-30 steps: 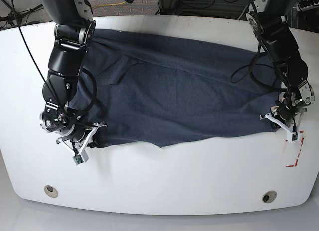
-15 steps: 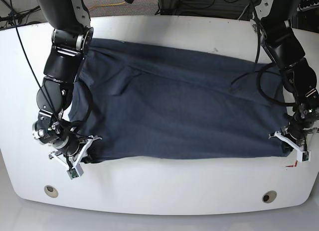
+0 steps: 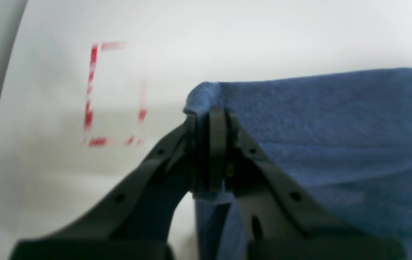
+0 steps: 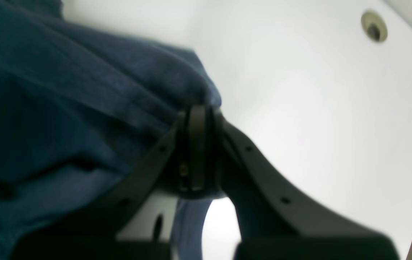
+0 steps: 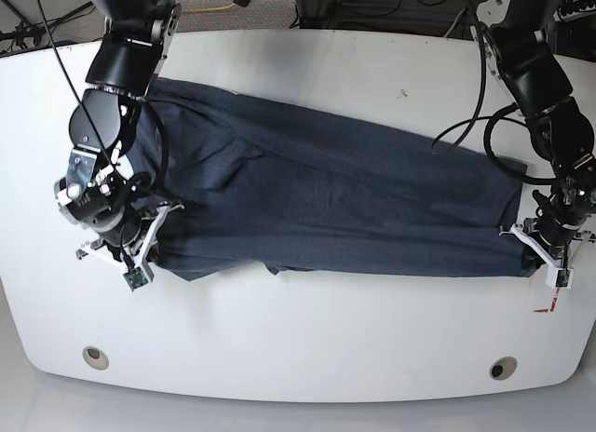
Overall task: Fold the T-shirt properly
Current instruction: 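Fold the held edge over onto the shirt toward the other folded edge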
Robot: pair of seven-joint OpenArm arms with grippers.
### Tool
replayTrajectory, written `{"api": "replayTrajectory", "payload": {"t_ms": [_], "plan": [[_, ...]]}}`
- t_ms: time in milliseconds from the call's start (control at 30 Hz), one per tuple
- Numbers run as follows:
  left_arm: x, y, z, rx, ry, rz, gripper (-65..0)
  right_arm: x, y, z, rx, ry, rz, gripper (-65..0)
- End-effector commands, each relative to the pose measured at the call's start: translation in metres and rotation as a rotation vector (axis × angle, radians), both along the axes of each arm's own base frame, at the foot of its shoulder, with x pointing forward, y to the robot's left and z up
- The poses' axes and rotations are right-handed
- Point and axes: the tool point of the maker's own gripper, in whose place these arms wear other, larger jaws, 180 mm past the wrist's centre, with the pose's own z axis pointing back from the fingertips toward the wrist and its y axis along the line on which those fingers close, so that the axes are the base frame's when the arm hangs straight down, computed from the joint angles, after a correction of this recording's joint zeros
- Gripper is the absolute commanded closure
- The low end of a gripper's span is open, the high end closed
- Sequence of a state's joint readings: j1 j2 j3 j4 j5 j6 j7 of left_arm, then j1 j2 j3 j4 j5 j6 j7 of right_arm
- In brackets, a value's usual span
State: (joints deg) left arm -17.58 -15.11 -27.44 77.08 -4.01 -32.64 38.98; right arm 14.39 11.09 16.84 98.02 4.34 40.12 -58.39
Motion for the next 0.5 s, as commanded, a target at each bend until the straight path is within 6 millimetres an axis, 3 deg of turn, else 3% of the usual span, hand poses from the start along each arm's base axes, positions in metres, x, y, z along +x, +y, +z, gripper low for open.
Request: {"api": "replayTrajectory", "payload": {"t_ms": [0, 200, 467], "plan": [[0.007, 0.008, 0.021, 0.019, -0.063, 0.004, 0.0, -0.008, 0.002, 0.013, -0.025, -0.041, 0.001, 0.0], [-0.005, 0.019, 0.013, 0.047, -0.027, 0.006, 0.0, -0.050, 0.015, -0.010, -0.031, 0.014, 0.017, 0.0], [-0.031, 0.019, -0.016, 0.078, 0.066, -0.049, 0.0, -0.094, 0.028, -0.040, -0.010, 0.101, 0.022, 0.0]]}}
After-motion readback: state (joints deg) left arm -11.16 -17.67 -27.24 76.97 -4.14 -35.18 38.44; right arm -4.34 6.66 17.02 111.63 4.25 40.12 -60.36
